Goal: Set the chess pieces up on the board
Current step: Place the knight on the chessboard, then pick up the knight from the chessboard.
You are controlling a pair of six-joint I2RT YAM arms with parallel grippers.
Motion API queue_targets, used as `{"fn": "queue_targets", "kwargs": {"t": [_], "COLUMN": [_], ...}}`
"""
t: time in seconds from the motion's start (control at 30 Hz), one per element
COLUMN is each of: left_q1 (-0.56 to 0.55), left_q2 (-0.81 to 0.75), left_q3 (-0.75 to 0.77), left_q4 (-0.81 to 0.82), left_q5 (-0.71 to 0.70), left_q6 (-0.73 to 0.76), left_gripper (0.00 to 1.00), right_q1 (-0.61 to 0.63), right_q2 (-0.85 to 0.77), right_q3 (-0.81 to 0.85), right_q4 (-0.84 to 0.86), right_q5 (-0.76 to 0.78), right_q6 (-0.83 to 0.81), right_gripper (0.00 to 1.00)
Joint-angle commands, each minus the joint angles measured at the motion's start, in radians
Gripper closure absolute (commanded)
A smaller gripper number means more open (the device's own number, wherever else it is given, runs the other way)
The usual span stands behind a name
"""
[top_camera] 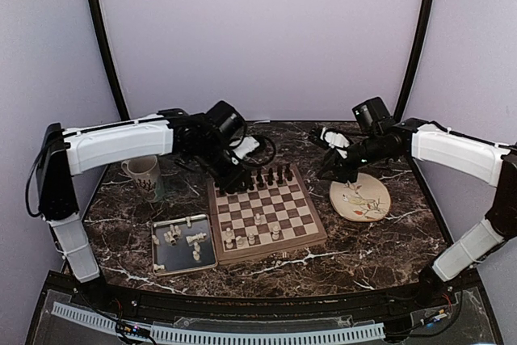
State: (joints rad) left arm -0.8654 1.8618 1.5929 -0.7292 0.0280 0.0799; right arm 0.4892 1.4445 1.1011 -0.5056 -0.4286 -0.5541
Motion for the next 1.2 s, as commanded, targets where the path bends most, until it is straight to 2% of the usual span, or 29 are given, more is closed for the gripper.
{"fn": "queue_targets", "kwargs": {"t": [0.0,0.17,0.27,0.4,0.77,1.17], "left_q1": [0.104,0.189,0.234,0.302,0.306,0.306], "left_q2": [-0.256,-0.504,-0.606,-0.711,-0.736,-0.736], "left_q3": [-0.162,-0.436,-0.539,-0.663,-0.68,-0.682], "left_q4": [0.144,0.464,0.578,0.695,0.687,0.685], "left_q5": [-0.087,-0.14,-0.173,-0.147,-0.078,-0.06], "left_q6": [-0.016,0.0,0.003,-0.014,-0.045,-0.04], "left_gripper": [0.53,0.42,0.38,0.36,0.38,0.39], "right_q1": [0.12,0.238,0.297,0.362,0.443,0.445], "right_q2": [0.086,0.249,0.358,0.496,0.682,0.676], "right_q3": [0.101,0.229,0.328,0.463,0.627,0.612], "right_q4": [-0.058,-0.086,-0.127,-0.19,-0.31,-0.31], "right_q5": [0.067,0.062,0.048,0.054,0.1,0.131], "right_q6": [-0.033,-0.048,-0.052,-0.05,-0.068,-0.042], "right_gripper": [0.61,0.51,0.51,0.56,0.53,0.83]}}
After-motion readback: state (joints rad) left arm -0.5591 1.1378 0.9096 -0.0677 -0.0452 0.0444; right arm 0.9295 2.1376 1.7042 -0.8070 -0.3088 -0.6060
